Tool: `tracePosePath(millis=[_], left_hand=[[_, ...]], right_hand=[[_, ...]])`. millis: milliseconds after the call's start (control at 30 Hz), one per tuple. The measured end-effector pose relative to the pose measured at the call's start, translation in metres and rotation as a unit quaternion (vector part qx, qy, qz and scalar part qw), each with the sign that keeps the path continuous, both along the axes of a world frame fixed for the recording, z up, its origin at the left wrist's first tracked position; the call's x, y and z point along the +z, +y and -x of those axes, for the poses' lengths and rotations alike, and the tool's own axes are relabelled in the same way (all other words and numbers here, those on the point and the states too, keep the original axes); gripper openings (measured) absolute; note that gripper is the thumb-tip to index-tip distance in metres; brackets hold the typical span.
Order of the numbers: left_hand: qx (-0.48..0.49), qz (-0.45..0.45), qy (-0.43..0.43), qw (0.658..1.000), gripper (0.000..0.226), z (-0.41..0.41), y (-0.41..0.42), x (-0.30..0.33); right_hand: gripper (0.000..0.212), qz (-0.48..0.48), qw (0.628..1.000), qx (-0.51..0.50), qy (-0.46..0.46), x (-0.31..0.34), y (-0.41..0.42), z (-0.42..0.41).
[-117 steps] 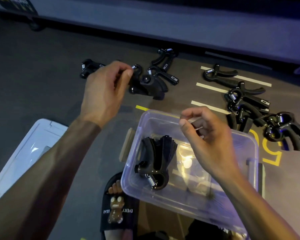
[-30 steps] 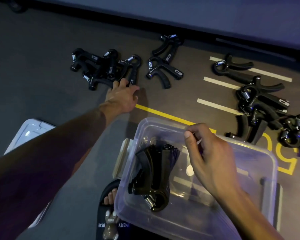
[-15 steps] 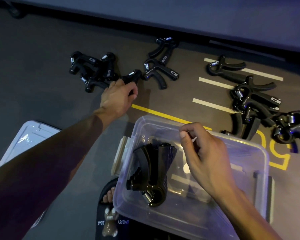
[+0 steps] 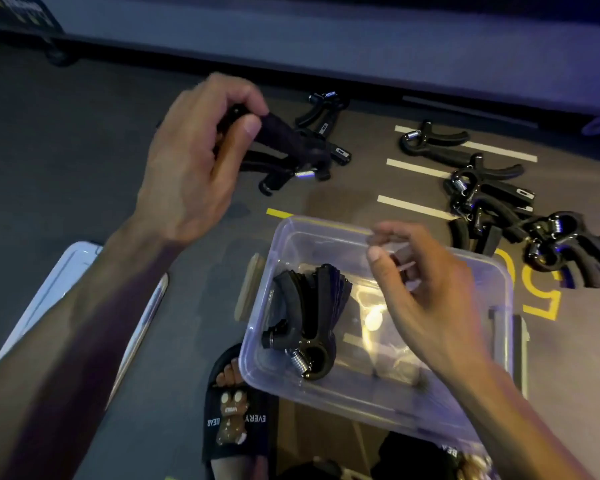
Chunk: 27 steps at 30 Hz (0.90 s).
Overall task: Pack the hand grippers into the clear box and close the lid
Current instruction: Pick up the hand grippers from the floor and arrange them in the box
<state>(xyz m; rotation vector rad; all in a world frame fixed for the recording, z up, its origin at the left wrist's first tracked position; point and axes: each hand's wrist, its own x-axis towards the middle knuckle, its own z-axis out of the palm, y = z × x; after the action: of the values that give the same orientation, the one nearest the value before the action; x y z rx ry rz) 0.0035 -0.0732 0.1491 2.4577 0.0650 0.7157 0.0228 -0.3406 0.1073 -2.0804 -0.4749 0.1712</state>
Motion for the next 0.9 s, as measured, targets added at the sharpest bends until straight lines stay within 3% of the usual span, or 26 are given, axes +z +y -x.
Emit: tracePosePath(millis=[167,267,400,500,600,767,900], left_hand=[[-0.124,0.046,0.056,0.990,0.017,0.011,-0.053,0.017],[-0.178,0.083,0.114,0.974,0.016,0.017,-0.080,0.008],[-0.185,0.123,0.142,0.965,0.012,0.023,-0.100,-0.005],[-0.168,0.101,0.180,0.964,0.015,0.026,-0.103,-0.018],[-0.109,0.079,0.178,0.975,0.024,0.025,-0.091,-0.035],[-0.027,0.031,0.141,0.989,0.032,0.024,-0.073,-0.067],[-0.025,0.047,0.171,0.984,0.041,0.027,-0.073,-0.085]], right_hand=[[0.034,-0.035,0.998,0.025,-0.036,0.021,-0.010,-0.012],[0.020,-0.073,0.995,0.068,0.011,0.026,-0.024,-0.011],[0.018,-0.063,0.982,0.151,0.095,0.024,-0.041,-0.009],[0.009,0.014,0.981,0.156,0.118,0.013,-0.052,-0.013],[0.013,0.183,0.970,0.132,0.086,-0.008,-0.067,-0.018],[0.022,0.427,0.886,0.073,0.167,-0.061,-0.063,-0.016],[0.027,0.442,0.863,0.053,0.237,-0.111,-0.051,-0.012]])
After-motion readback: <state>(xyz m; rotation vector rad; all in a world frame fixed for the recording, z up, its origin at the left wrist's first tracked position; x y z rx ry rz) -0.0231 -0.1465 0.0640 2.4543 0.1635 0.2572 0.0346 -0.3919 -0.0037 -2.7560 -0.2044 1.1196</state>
